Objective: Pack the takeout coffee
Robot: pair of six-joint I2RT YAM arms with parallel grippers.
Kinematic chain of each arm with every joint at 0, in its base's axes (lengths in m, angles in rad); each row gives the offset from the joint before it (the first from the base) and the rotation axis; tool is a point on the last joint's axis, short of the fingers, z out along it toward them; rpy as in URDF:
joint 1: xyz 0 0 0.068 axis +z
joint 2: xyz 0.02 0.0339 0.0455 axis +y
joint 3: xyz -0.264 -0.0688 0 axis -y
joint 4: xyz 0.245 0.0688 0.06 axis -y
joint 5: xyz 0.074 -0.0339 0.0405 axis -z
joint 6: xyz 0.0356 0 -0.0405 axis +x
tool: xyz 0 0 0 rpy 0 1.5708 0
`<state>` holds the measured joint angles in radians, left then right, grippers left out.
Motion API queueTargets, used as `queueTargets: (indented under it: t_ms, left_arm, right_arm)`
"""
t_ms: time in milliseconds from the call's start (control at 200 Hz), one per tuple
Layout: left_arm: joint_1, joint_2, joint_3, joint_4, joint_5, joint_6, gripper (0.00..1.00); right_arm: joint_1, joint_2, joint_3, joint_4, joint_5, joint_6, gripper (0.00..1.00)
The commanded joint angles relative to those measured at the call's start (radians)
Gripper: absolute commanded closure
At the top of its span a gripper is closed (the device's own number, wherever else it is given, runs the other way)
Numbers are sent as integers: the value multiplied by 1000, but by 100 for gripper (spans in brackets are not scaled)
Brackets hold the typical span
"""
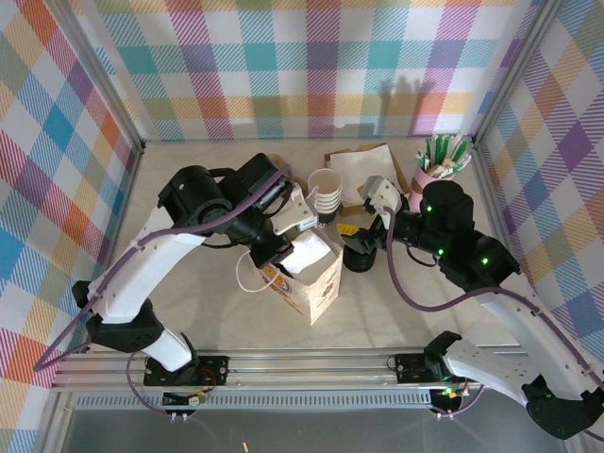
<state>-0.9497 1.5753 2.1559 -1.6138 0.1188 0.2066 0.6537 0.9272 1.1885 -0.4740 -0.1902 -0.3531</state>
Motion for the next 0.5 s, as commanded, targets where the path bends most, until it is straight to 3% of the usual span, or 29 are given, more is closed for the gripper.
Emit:
queueTargets:
  t_ms: [0,200,300,400,495]
  left_arm:
    - [8,32,-13,-177,40,-19,100]
    - [7,96,-8,-176,64,-36,97]
    - [8,111,-1,-176,67,-44,83]
    - [8,120,14,-177,80,-49,59]
    - [8,117,28,-176,69,-49,49]
  right_arm:
    - [-6,-19,-11,-9,14,-13,17]
    - [-6,-32,-18,-9,38,-15,17]
    - [-7,-43,-27,-10,49,-14,17]
    - [-7,-48,-33,-18,59,-16,17]
    - [-8,-54,-36,-16,70,-16,17]
